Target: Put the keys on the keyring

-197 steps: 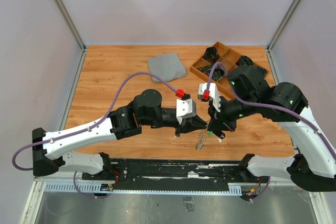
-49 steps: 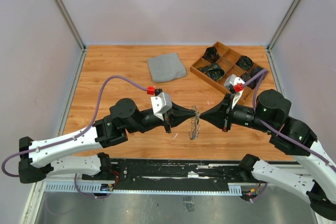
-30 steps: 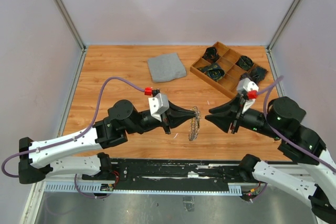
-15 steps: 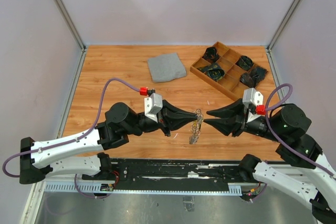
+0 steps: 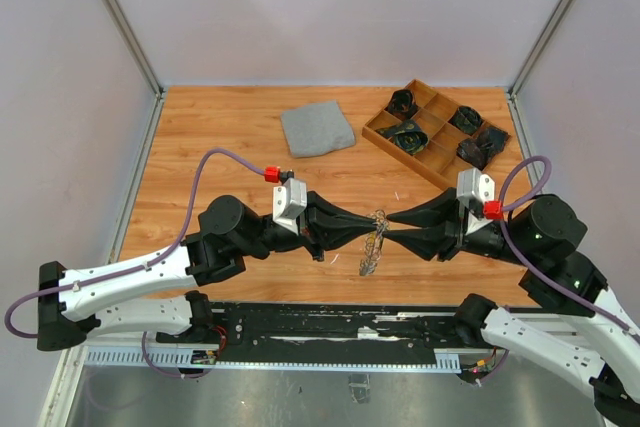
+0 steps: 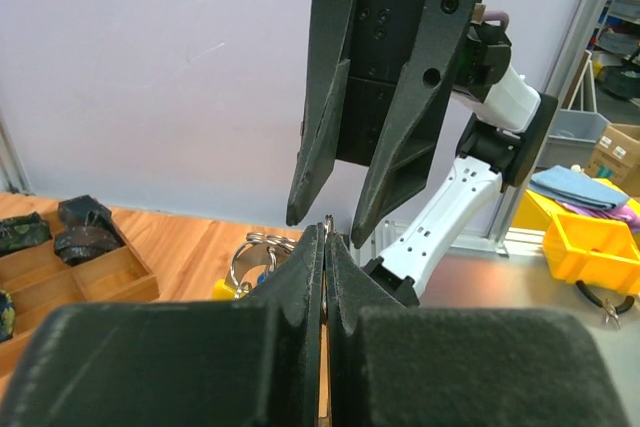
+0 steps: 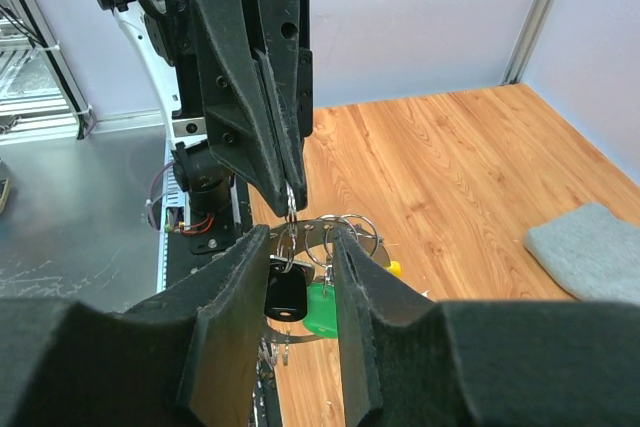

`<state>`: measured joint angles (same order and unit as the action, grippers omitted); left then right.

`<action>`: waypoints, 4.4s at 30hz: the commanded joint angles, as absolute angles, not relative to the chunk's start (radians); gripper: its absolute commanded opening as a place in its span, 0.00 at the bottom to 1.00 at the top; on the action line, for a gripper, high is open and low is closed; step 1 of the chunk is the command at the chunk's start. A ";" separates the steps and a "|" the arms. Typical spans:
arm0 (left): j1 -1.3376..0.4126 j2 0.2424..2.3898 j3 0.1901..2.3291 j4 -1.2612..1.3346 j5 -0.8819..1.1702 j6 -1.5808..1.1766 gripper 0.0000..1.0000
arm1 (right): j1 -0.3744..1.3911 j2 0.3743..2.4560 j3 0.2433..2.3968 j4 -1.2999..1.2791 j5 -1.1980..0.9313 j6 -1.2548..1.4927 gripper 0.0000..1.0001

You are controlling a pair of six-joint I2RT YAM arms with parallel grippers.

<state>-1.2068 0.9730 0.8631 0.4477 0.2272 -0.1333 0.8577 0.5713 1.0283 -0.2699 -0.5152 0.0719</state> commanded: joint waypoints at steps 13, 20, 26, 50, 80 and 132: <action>-1.213 0.973 0.881 0.515 0.253 -0.134 0.00 | 0.870 0.603 1.015 -0.222 -0.584 0.091 0.18; -1.213 0.970 0.879 0.518 0.246 -0.133 0.01 | 0.870 0.622 1.024 -0.230 -0.614 0.090 0.01; -1.212 0.966 0.885 0.490 0.243 -0.123 0.07 | 0.871 0.640 1.106 -0.382 -0.589 0.021 0.01; -1.214 1.083 1.058 0.106 0.263 0.041 0.41 | 0.871 0.989 1.661 -1.274 -0.459 -0.284 0.01; -1.247 1.199 1.147 0.031 0.312 0.081 0.28 | 0.871 0.986 1.626 -1.229 -0.485 -0.288 0.01; -1.247 0.977 0.820 0.600 0.208 -0.161 0.00 | 0.870 0.615 1.124 -0.378 -0.601 0.013 0.28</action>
<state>-1.2407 0.9901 0.8188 0.5301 0.1902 -0.1551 0.8577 0.6136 1.1328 -0.4381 -0.5663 -0.0154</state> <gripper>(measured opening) 0.010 0.299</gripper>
